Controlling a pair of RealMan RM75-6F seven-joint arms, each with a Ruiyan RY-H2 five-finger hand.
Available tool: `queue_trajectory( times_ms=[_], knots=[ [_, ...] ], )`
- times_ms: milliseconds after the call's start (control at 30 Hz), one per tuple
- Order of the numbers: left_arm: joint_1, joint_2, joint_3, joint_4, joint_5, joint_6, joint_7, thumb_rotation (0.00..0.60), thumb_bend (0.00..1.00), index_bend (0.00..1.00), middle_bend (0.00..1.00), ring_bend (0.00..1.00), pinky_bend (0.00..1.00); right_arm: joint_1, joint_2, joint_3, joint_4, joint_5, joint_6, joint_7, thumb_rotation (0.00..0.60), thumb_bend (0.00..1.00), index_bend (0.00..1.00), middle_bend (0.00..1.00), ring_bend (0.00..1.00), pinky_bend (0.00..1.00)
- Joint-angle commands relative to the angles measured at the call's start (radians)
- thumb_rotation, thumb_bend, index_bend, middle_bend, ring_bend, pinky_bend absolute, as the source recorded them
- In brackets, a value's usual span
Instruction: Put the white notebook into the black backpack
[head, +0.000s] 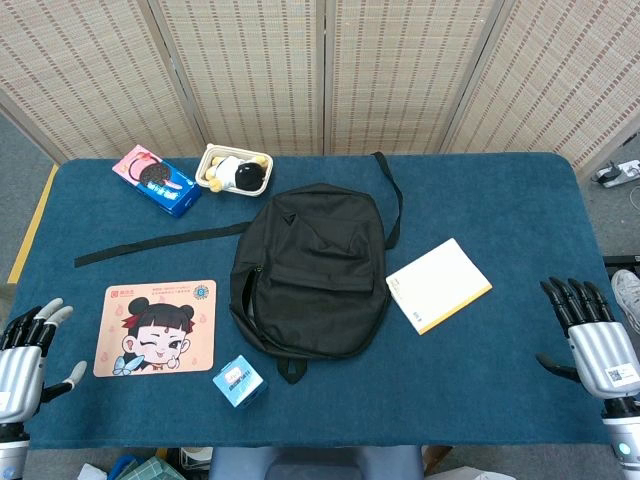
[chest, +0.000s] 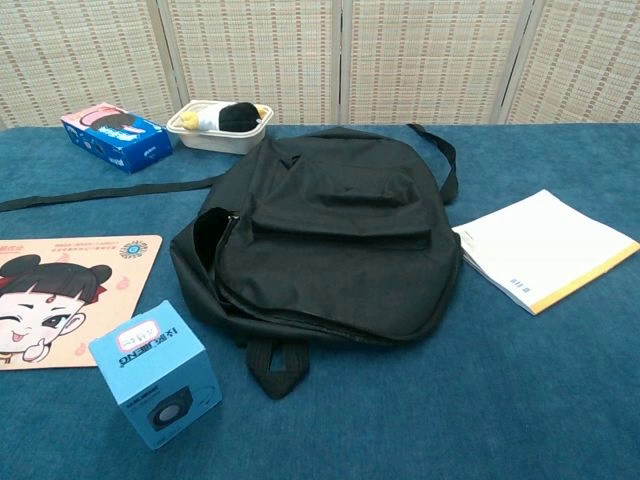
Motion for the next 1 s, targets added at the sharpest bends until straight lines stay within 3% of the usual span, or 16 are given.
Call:
queue_trajectory(
  times_ms=[33,467,567,1000],
  knots=[
    [-0.002,0.000,0.001,0.000,-0.003,-0.007,0.002,0.600,0.26,0.21,0.12,0.09,0.08,0.003,0.000,0.004,-0.002,-0.001,-0.009,-0.003,0.600,0.10,0.02,0.08,0.03,0.04],
    [-0.004,-0.008,-0.003,0.003,-0.011,-0.011,0.005,0.600,0.26,0.21,0.12,0.09,0.08,0.025,-0.007,0.029,0.013,-0.001,-0.052,-0.013,0.600,0.10,0.03,0.09,0.04,0.08],
    [-0.006,-0.008,-0.005,0.002,-0.011,-0.012,0.005,0.600,0.26,0.21,0.12,0.09,0.08,0.053,-0.016,0.041,0.028,0.017,-0.103,-0.019,0.600,0.10,0.06,0.12,0.05,0.13],
    [-0.002,-0.008,-0.006,0.005,-0.007,-0.005,-0.007,0.600,0.26,0.21,0.12,0.09,0.08,0.206,-0.148,0.079,0.178,0.061,-0.334,-0.027,0.600,0.11,0.17,0.16,0.07,0.15]
  ],
)
